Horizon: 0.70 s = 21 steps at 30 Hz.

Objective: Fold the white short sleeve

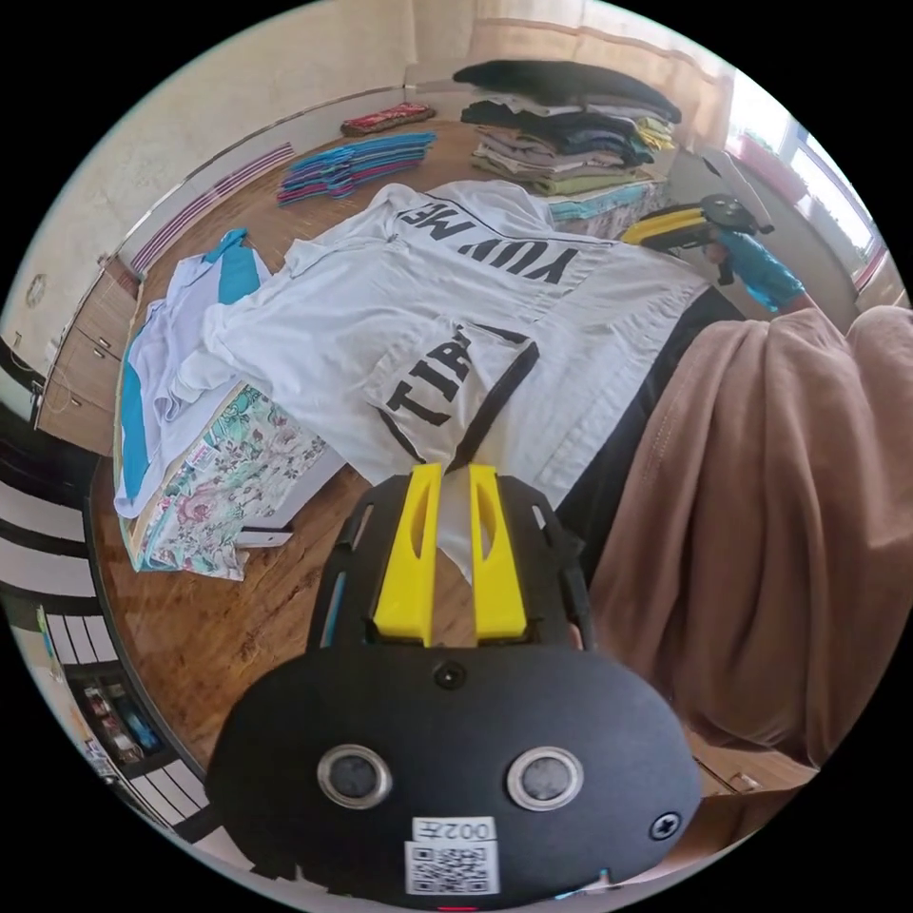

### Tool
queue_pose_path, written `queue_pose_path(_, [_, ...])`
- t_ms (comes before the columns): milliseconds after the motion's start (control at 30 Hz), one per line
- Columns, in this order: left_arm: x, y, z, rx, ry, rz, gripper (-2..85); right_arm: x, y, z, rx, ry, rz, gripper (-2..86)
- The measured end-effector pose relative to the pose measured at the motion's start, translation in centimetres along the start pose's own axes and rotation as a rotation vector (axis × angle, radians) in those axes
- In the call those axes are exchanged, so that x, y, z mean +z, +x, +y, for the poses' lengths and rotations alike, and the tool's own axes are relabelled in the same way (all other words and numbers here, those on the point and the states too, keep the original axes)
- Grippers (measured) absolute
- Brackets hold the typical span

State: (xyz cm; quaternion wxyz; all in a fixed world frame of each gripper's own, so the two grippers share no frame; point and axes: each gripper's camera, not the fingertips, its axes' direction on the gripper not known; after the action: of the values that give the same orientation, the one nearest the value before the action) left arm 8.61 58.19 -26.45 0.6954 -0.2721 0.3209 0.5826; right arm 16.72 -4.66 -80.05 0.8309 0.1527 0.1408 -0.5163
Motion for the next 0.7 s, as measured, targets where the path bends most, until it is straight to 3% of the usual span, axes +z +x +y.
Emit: queue_pose_path(700, [-0.7,-0.4,1.3,0.020,0.008,-0.101,-1.0,-2.7,1.1,0.6,-0.019,0.068,-0.137,5.7])
